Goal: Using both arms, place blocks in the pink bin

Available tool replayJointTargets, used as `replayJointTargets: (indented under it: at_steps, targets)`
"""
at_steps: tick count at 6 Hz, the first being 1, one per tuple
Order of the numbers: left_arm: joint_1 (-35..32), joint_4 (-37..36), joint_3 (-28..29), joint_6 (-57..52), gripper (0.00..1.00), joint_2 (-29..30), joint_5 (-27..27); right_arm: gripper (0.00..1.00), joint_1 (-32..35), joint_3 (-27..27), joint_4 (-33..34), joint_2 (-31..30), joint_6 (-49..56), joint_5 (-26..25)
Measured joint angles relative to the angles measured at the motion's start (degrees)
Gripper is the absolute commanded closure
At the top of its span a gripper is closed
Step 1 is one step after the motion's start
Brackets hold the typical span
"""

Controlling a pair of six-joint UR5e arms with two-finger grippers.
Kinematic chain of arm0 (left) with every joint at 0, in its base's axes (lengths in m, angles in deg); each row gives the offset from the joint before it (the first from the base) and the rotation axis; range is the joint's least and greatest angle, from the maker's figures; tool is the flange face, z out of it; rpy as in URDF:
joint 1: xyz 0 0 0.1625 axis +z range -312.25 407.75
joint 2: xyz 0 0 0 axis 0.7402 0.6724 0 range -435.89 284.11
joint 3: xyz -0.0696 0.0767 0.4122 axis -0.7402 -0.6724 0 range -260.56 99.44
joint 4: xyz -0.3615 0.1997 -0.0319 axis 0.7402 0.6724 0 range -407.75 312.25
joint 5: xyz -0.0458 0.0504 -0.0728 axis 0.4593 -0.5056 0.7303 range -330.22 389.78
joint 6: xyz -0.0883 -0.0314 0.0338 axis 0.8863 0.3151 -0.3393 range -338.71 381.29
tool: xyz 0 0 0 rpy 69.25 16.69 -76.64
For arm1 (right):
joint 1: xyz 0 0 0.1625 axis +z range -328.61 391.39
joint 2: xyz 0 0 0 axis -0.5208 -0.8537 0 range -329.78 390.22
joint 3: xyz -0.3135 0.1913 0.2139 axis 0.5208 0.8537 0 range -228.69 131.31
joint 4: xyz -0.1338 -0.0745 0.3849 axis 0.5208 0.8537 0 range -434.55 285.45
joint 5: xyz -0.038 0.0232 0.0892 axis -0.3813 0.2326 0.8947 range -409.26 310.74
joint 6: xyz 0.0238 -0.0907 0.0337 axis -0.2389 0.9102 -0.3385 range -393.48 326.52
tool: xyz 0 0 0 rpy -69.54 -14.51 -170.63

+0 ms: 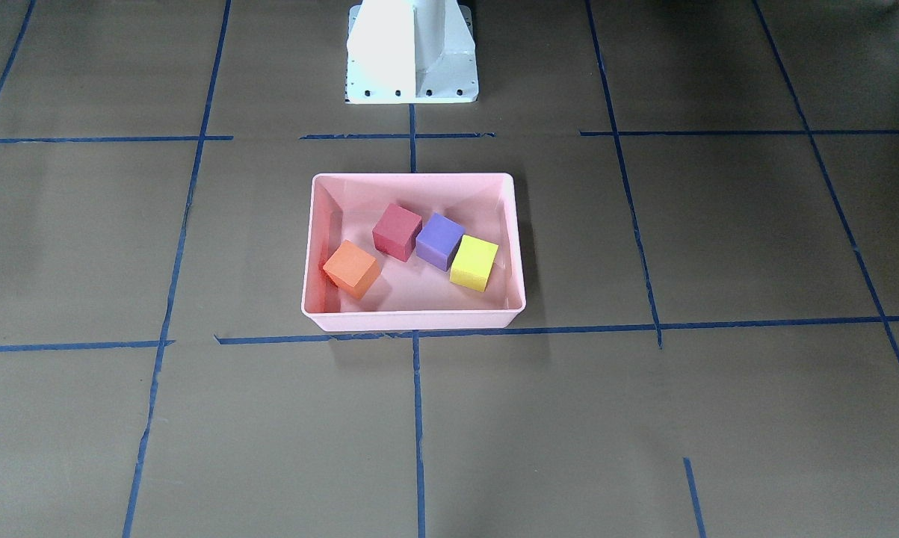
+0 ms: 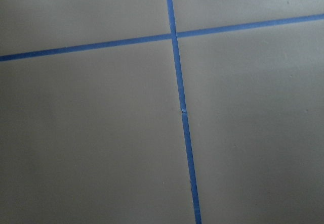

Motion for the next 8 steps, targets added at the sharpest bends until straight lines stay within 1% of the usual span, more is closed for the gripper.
replayJointTargets:
  at_steps: [3,8]
  targets:
    - [0.1,-0.8,0.4,-0.2,0.0,-1.1,0.0,0.0,-0.2,-0.7,0.6,-0.2,0.4,1.4]
    - [0.1,-1.3,1.5,0.2,0.0,-1.3,-0.1,0.0,-2.1,-0.2,0.2,0.1,-0.1,2.0]
